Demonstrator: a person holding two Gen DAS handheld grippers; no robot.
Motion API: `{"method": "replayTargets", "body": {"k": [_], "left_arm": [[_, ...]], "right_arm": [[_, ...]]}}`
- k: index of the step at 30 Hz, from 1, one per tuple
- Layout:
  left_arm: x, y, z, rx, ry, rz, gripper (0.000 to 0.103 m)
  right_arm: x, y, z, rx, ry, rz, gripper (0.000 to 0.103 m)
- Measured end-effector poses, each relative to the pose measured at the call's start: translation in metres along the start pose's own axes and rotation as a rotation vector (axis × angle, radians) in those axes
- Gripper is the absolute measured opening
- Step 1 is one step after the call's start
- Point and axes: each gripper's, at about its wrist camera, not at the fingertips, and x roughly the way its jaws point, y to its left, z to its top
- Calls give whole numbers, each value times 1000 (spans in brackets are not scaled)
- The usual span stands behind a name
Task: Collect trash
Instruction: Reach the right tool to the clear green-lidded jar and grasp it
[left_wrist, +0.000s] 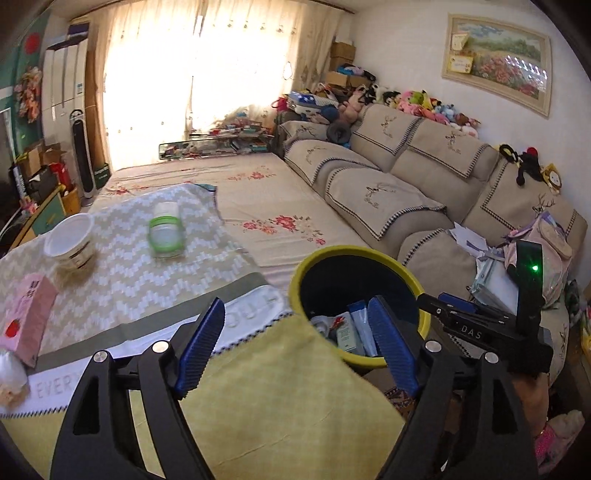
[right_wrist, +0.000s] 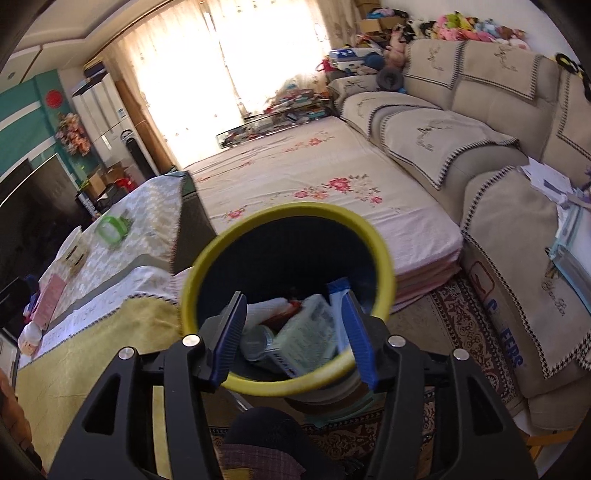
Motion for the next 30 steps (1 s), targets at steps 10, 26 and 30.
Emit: {"method": "replayTargets", "body": {"k": [10,26,30], "left_arm": [[-107,103,-57,-149,-104,232,87],[-179,173,-102,-254,-194,346,90],[-183,186,-108,-275,-191,352,91]], "right_arm": [[7,118,5,-170,15,189,55],[105,288,64,-320,73,132,60],[137,302,66,-325,109,72,60]]}}
